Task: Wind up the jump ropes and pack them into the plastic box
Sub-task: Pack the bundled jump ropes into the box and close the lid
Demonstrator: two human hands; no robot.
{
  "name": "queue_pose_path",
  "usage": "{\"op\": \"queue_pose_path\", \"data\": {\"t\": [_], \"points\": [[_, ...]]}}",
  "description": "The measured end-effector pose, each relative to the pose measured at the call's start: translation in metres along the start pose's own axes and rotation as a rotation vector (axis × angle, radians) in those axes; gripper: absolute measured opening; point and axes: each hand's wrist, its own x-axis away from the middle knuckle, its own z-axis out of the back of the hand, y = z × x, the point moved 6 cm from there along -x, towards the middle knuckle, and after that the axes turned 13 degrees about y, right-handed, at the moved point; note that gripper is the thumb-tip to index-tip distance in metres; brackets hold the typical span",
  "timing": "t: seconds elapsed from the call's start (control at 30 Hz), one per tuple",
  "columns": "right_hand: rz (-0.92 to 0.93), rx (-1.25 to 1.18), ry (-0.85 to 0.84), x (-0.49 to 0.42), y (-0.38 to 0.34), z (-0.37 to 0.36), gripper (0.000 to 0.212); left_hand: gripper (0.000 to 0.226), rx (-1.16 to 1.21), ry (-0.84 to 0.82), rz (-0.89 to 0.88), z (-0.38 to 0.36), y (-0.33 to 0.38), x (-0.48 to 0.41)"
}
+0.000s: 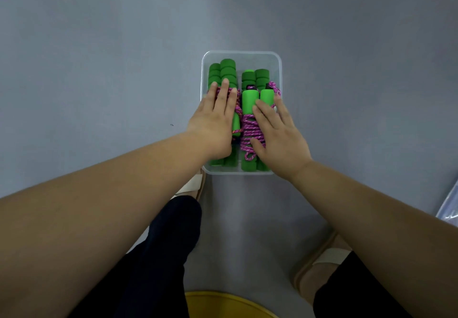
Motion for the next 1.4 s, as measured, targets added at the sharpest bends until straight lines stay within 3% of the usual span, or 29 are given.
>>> {"op": "queue_pose_path", "data": {"t": [0.17,0.43,0.5,0.6,0.73,0.8,0.93,1.07,1.23,1.3,1.4], "points": [[-0.091,0.064,-0.126,0.006,-0.006,-0.011,0.069,0.117,-0.102,-0.082,-0.015,-0.006,0.003,0.000],[-0.008,0.154,-0.381,-0.010,-0.003,-0.011,0.111,0.124,-0.142,-0.244,-0.098,0.014,0.006,-0.011],[0.019,0.115,-0.390,-0.012,-0.006,-0.003,0.109,0.118,-0.113,-0.279,-0.087,0.024,0.008,-0.009],[-0.064,-0.156,-0.296,-0.009,-0.004,0.022,0.092,0.095,-0.029,-0.318,0.012,0.032,0.016,-0.007],[-0.243,-0.419,-0.206,0.006,0.019,0.054,0.067,0.045,-0.033,-0.109,0.060,0.069,0.035,-0.009],[-0.385,-0.490,-0.196,0.030,0.051,0.067,0.056,0.032,0.010,-0.012,-0.008,0.089,0.070,-0.012],[-0.783,-0.567,-0.167,0.125,0.137,0.072,0.048,0.035,0.187,-0.131,-0.181,0.082,0.179,-0.003],[-1.265,-0.560,0.006,0.247,0.225,0.059,0.050,0.033,0.345,-0.331,-0.280,0.054,0.300,0.015],[-1.728,-0.388,0.318,0.362,0.299,0.046,0.059,0.037,0.513,-0.470,-0.142,-0.005,0.406,0.019],[-1.815,-0.360,0.320,0.387,0.313,0.034,0.064,0.040,0.577,-0.509,-0.065,-0.027,0.435,0.019],[-1.791,-0.400,0.184,0.396,0.317,0.007,0.065,0.049,0.702,-0.570,0.042,-0.050,0.463,0.018]]}}
